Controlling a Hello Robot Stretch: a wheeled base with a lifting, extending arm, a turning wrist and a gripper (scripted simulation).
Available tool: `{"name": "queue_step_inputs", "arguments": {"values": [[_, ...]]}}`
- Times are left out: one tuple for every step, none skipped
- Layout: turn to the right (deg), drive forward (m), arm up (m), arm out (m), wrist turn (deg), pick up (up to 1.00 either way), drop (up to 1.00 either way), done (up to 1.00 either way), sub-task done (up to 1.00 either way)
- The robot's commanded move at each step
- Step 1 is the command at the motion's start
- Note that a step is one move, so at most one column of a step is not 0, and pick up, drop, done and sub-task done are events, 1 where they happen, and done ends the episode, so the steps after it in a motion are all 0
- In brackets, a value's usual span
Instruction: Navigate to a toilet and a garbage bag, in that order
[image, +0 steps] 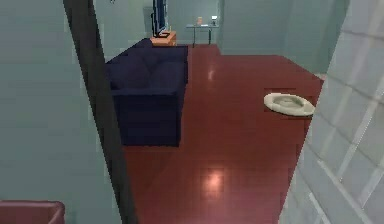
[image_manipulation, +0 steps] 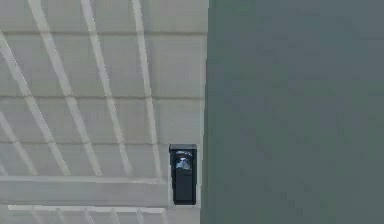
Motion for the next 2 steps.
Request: {"name": "queue_step_inputs", "arguments": {"values": [[0.0, 1.00, 0.00, 0.00, 0.0, 0.00, 0.00, 0.00, 0.00], [3.0, 0.00, 0.00, 0.00, 0.0, 0.00, 0.00, 0.00, 0.00]]}}
